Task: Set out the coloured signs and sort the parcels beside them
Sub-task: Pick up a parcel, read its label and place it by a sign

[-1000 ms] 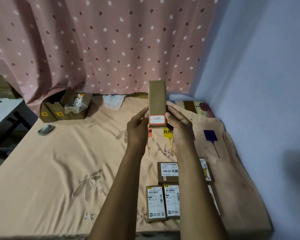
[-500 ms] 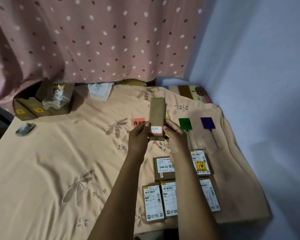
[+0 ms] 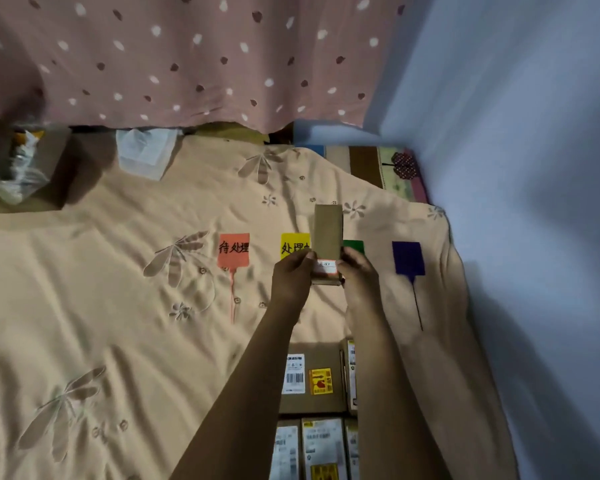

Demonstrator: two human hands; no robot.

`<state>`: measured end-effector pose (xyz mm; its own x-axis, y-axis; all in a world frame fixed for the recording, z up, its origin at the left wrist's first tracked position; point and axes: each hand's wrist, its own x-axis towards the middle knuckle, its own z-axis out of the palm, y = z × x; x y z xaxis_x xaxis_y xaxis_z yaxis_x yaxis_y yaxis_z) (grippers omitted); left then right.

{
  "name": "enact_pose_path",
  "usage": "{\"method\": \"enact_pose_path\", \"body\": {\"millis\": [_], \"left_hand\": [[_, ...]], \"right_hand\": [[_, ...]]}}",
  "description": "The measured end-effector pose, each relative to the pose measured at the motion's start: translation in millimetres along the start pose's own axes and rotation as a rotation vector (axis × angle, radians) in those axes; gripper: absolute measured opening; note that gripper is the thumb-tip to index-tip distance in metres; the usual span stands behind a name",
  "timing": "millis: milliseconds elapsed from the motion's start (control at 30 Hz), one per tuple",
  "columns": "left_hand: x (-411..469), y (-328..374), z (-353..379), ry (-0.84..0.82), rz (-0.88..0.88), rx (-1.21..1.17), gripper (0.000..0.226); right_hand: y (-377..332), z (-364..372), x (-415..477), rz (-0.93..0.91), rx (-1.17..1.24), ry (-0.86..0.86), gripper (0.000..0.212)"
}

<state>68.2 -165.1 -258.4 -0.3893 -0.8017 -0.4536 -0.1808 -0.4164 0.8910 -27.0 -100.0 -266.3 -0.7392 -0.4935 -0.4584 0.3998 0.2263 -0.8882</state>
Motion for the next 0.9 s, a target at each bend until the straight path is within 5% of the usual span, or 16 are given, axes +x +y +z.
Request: {"method": "enact_pose_path", "body": {"millis": [533, 733, 900], "left_hand": [[116, -100, 36, 0.058, -0.261, 0.231, 0.031], [112, -70, 32, 0.063, -0.269, 0.425, 0.068], [88, -29, 19, 0.054, -0.151, 0.5, 0.04]], "right_hand": [[61, -5, 103, 0.264, -0.254, -0.008, 0.053], [31, -15, 90, 0.203, -0.446, 0.011, 0.06], [0, -27, 66, 0.111, -0.421, 0.07, 0.052]]}}
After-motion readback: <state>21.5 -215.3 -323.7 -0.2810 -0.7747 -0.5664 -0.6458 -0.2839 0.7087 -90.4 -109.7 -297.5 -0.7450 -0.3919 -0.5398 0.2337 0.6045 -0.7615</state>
